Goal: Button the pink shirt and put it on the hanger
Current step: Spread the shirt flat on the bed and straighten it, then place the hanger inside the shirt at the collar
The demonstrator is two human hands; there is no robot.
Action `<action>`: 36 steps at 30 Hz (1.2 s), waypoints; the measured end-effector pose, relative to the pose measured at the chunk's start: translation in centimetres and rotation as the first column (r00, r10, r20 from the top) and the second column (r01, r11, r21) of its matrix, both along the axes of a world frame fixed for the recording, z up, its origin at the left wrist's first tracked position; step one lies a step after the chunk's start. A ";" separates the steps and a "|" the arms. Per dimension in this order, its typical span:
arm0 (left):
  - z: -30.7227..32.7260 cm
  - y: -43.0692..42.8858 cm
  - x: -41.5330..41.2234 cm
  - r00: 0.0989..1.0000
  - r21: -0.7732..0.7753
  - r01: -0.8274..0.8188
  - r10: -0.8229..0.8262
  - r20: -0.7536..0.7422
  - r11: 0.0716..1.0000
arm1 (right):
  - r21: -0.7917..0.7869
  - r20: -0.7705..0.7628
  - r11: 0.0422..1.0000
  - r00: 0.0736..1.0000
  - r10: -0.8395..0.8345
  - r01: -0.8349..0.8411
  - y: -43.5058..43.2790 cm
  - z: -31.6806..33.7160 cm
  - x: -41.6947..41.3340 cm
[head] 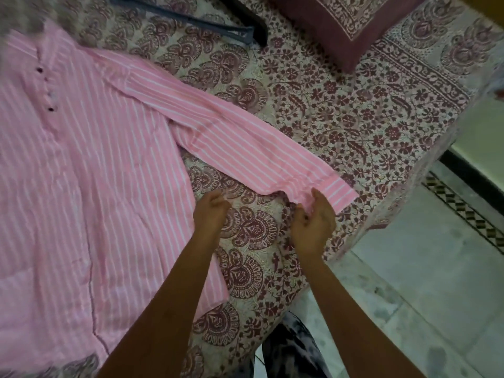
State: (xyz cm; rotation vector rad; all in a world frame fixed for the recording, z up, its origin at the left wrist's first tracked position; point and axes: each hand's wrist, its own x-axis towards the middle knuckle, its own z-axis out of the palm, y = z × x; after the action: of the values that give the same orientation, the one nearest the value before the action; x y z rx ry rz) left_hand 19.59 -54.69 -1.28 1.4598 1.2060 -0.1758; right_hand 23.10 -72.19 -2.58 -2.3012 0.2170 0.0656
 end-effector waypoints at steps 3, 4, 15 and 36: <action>2.0 2.9 -2.1 0.999 0.087 -0.033 0.031 0.024 0.996 | -0.163 0.002 0.986 0.999 0.036 -0.035 3.0 0.8 -1.2; 2.7 4.1 -3.1 0.997 0.100 -0.071 0.067 0.042 0.993 | -0.204 0.012 0.978 0.999 0.038 -0.034 4.0 1.2 -1.5; 7.7 13.1 -10.6 0.965 0.157 -0.256 0.242 0.104 0.954 | 0.020 -0.039 0.965 0.964 0.262 -0.261 12.0 5.0 -4.0; 11.6 25.0 2.8 0.951 0.500 0.096 -0.228 0.208 0.861 | 0.030 0.129 0.879 0.874 0.469 -0.477 26.6 11.3 11.3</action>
State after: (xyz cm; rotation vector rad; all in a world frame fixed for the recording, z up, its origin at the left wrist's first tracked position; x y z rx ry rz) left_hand 22.42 -29.68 10.28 1.9583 0.9421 0.2207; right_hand 34.44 -45.63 8.71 -2.2382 -0.4122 0.1818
